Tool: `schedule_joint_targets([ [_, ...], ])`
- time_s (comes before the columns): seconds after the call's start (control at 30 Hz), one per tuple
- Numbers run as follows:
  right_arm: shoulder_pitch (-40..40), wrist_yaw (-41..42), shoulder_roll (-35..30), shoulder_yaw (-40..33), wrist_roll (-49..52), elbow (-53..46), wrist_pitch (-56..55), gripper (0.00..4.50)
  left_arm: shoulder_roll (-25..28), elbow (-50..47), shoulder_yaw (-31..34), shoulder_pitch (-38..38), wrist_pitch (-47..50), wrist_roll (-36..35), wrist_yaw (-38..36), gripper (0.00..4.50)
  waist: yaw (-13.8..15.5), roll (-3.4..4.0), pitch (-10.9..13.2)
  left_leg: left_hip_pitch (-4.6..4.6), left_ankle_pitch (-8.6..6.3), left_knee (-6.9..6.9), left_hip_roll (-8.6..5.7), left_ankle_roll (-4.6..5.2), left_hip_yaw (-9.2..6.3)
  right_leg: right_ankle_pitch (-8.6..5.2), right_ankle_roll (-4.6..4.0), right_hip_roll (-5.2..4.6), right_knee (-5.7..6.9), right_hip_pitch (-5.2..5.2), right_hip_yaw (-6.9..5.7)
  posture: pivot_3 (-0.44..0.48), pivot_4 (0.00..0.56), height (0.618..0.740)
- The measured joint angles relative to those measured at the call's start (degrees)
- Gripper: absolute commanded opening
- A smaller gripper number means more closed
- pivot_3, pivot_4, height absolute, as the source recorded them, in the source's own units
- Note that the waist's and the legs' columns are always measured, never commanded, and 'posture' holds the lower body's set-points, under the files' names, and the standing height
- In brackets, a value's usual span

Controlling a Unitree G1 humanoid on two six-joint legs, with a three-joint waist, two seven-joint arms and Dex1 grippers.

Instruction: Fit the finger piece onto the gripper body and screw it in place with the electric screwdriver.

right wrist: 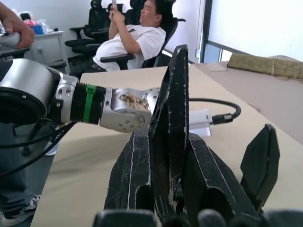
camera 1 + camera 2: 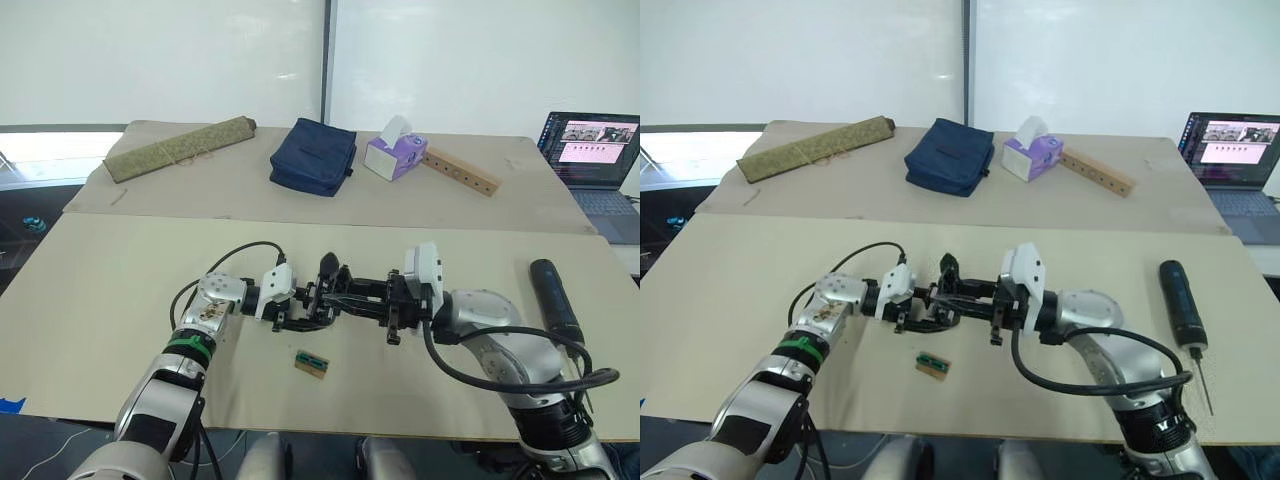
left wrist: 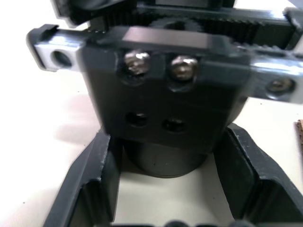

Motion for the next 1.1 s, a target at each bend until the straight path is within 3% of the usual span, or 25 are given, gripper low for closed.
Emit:
schedule_joint_targets([
  [0.5, -6.5, 4.6, 4.7, 6.1, -9.1, 13.8, -5.0, 0.41, -0.1, -1.7, -1.3, 0.4, 1.1, 0.8, 1.4, 2.28, 0.3, 0.01, 0.0, 0.08, 0.00, 0.03, -0.02, 0.00, 0.01, 0.00, 0.00, -0.01, 0.08, 0.05, 0.00, 0.000, 0.150, 0.740],
  [1.1, -6.5, 6.3, 5.4, 7.0, -11.7, 16.4, -6.9, 0.41, 0.5, -5.0, -1.6, 1.4, 5.0, 0.8, 2.3, 2.28, 0.2, 0.01, 0.0, 0.20, 0.00, 0.04, -0.03, 0.00, 0.01, -0.01, 0.00, -0.02, 0.40, 0.04, 0.02, 0.000, 0.150, 0.740],
])
